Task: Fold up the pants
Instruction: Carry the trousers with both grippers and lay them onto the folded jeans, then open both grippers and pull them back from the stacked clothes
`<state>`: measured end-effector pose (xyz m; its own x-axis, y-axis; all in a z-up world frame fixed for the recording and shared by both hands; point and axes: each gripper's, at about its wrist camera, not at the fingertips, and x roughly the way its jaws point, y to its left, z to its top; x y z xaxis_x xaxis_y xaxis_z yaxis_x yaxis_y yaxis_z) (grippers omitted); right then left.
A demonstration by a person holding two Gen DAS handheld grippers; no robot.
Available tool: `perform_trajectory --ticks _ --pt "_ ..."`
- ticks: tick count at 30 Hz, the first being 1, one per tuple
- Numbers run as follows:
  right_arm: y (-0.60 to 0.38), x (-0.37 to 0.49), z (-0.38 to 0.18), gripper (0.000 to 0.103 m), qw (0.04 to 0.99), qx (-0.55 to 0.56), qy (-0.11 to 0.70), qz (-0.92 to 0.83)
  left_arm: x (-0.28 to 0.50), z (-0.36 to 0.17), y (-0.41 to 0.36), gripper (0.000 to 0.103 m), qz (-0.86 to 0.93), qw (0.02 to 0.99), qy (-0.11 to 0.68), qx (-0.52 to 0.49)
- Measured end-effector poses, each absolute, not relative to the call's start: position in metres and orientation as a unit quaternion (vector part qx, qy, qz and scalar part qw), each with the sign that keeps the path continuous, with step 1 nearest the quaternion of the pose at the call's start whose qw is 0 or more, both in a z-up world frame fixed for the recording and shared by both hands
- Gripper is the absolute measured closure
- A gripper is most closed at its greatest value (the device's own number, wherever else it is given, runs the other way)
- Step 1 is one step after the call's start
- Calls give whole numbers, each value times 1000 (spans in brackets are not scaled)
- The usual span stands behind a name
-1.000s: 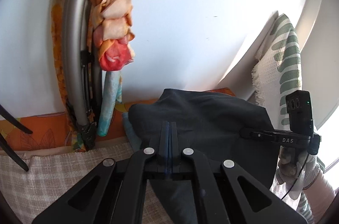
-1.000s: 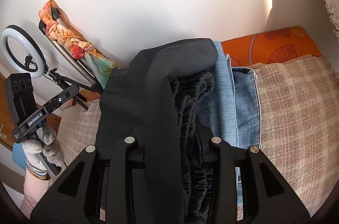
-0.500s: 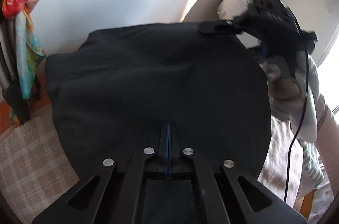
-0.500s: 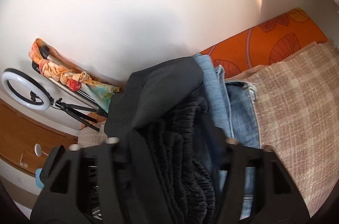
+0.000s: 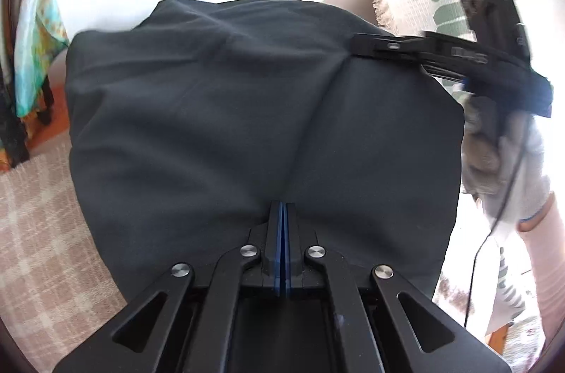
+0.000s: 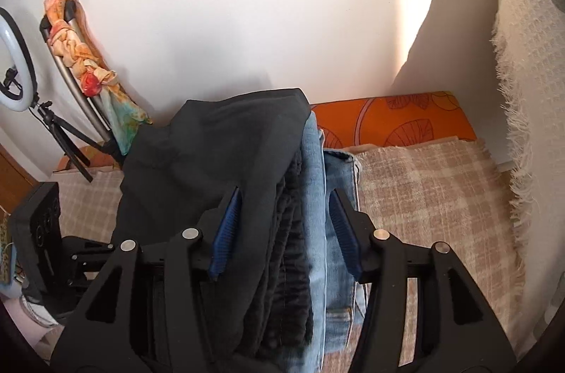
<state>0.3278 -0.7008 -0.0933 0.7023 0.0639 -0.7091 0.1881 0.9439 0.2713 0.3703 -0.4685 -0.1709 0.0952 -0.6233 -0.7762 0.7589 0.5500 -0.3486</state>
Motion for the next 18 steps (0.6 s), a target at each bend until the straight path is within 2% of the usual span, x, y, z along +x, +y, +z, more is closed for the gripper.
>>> perform_trajectory --ticks 1,2,9,10,11,12,14,16,18 --pt "-701 315 -91 37 908 173 382 -22 368 -169 -470 103 -467 738 481 73" --pt "-700 303 -92 34 906 180 382 -12 364 -166 -469 103 -463 742 479 77" --pt "-696 257 -127 35 883 214 417 28 326 -150 -475 103 -478 739 467 83" --pt "-692 257 -131 44 880 215 423 31 320 -150 -474 103 -481 736 469 83" --pt "-687 258 -133 60 878 210 430 30 315 -151 -475 103 -481 734 471 85" --pt "-684 260 -134 70 875 218 431 43 321 -149 -474 103 -478 736 470 91" --pt "-688 258 -125 86 859 279 423 79 320 -152 -476 103 -468 743 467 103" --pt "-690 254 -112 89 857 293 413 92 321 -154 -478 103 -459 749 465 106" --pt "-685 251 -111 90 870 237 430 47 317 -151 -481 103 -448 761 454 119"
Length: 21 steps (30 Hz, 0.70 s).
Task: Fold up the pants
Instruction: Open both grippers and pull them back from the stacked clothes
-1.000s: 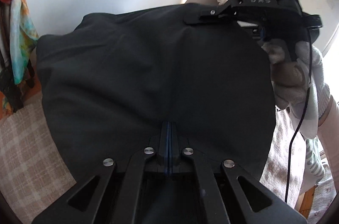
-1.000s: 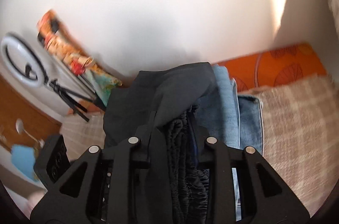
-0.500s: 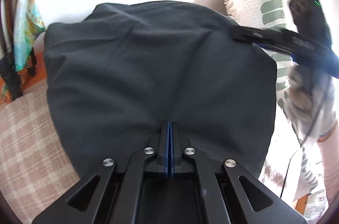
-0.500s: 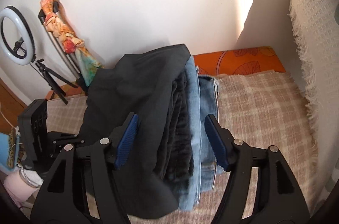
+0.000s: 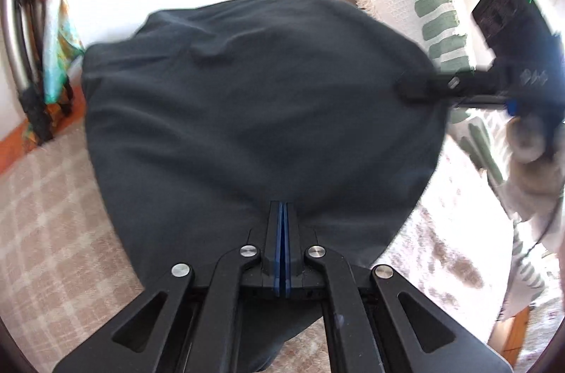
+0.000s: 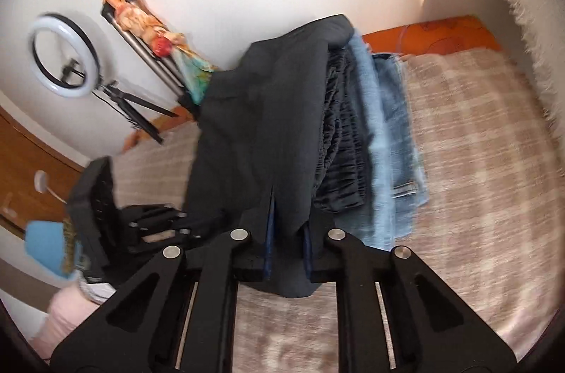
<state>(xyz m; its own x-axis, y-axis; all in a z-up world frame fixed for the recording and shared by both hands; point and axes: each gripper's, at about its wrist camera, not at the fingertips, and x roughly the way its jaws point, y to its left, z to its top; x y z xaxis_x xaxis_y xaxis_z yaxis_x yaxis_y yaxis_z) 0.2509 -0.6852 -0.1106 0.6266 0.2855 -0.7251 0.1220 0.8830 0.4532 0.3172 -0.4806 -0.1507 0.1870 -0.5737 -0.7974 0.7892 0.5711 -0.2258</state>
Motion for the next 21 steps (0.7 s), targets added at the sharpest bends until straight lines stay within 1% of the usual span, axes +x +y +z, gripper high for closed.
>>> perform_trajectory --ticks 2,4,6,7,8,10,13,16,21 --pt "-681 249 -126 90 865 184 466 -23 313 -146 -479 103 -442 767 450 117" --pt "-676 242 -130 90 868 156 469 -53 305 -139 -475 103 -433 777 443 117" --pt "-667 227 -123 88 875 152 457 -53 296 -131 -470 103 -427 785 432 118" --pt "-663 220 -118 79 878 150 452 -53 288 -126 -466 103 -426 789 427 120" --pt "-658 212 -112 63 881 147 446 -55 285 -123 -465 103 -424 791 423 122" --pt "-646 191 -94 42 895 143 420 -54 270 -114 -462 103 -425 797 414 115" --pt "-624 161 -70 40 910 134 389 -38 246 -94 -444 103 -431 808 387 104" --pt "-601 134 -51 34 920 130 368 -27 217 -69 -422 103 -436 826 343 99" --pt "-557 90 -30 33 935 105 336 -29 184 -29 -379 103 -435 841 314 67"
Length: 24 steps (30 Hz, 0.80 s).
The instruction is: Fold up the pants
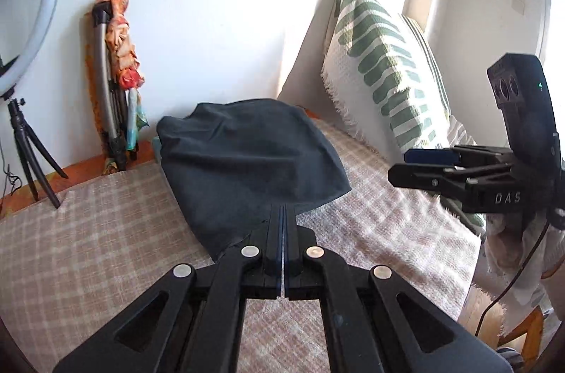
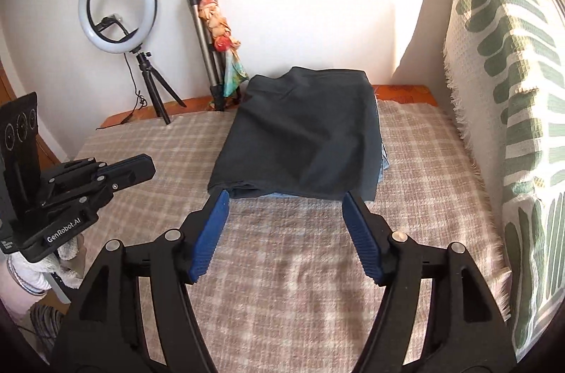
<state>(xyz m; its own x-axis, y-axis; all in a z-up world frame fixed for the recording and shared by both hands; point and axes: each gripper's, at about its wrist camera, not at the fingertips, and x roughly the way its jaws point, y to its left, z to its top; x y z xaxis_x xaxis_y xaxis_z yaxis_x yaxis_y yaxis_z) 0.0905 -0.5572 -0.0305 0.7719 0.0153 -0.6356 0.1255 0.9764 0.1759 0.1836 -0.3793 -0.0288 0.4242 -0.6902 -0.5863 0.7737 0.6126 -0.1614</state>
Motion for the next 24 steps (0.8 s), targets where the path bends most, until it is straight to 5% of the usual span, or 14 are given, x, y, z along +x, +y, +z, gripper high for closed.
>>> perform_trajectory --ticks 6,10,13,15,24 --pt "-520 46 -29 33 945 115 303 -48 139 6 -330 103 -422 858 290 31" --pt "-493 24 -33 15 953 104 279 -56 115 5 -311 102 -383 875 295 39" --pt "-471 16 -35 9 956 85 278 -43 99 -5 -305 66 -358 885 288 78" --pt "-458 13 -35 3 958 66 275 -40 84 -6 -295 25 -346 900 252 83" --pt "-431 -4 -38 2 966 6 250 -61 70 -6 -277 24 -335 906 242 89"
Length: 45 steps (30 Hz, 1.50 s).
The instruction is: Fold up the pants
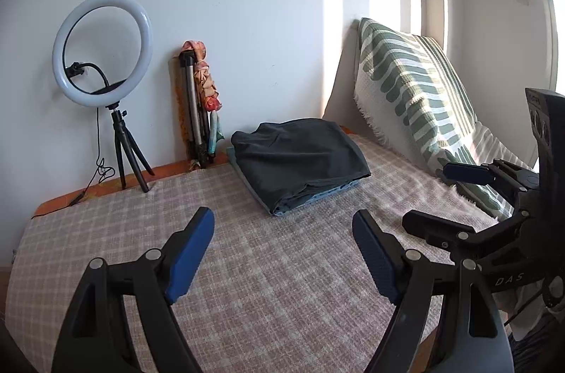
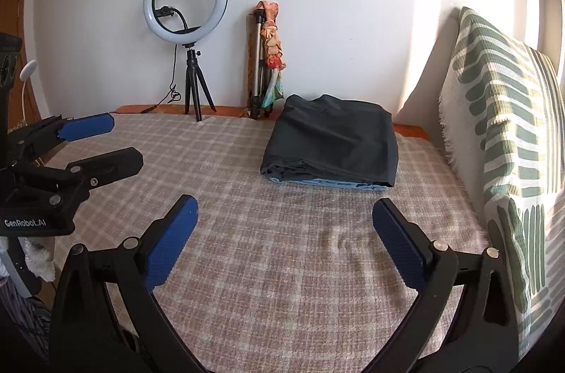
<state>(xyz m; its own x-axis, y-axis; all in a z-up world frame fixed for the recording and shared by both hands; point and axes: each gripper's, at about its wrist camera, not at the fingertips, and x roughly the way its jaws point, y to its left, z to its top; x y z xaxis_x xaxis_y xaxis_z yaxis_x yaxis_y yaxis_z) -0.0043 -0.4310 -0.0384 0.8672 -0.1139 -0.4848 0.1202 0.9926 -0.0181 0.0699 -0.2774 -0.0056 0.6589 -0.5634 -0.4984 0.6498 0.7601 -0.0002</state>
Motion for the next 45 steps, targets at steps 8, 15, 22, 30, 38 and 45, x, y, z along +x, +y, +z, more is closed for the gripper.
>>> perform_trajectory --ticks 8,15,22,30,38,45 --pt "-441 -8 -51 0 962 27 257 -87 76 -22 -263 24 -310 908 271 78" --pt "-447 -1 -60 0 958 34 265 -107 78 -33 -259 24 -302 905 288 81" --pt "-447 5 -60 0 958 31 264 -103 82 -33 -259 24 -302 903 296 73" --pt "-451 4 -60 0 958 45 264 -103 83 -33 -261 24 -301 901 303 73" --pt "-454 4 -59 0 958 52 263 -99 83 -34 -265 24 -296 902 306 78" --pt "-455 5 -59 0 958 58 264 -95 81 -30 -266 24 -290 906 299 77"
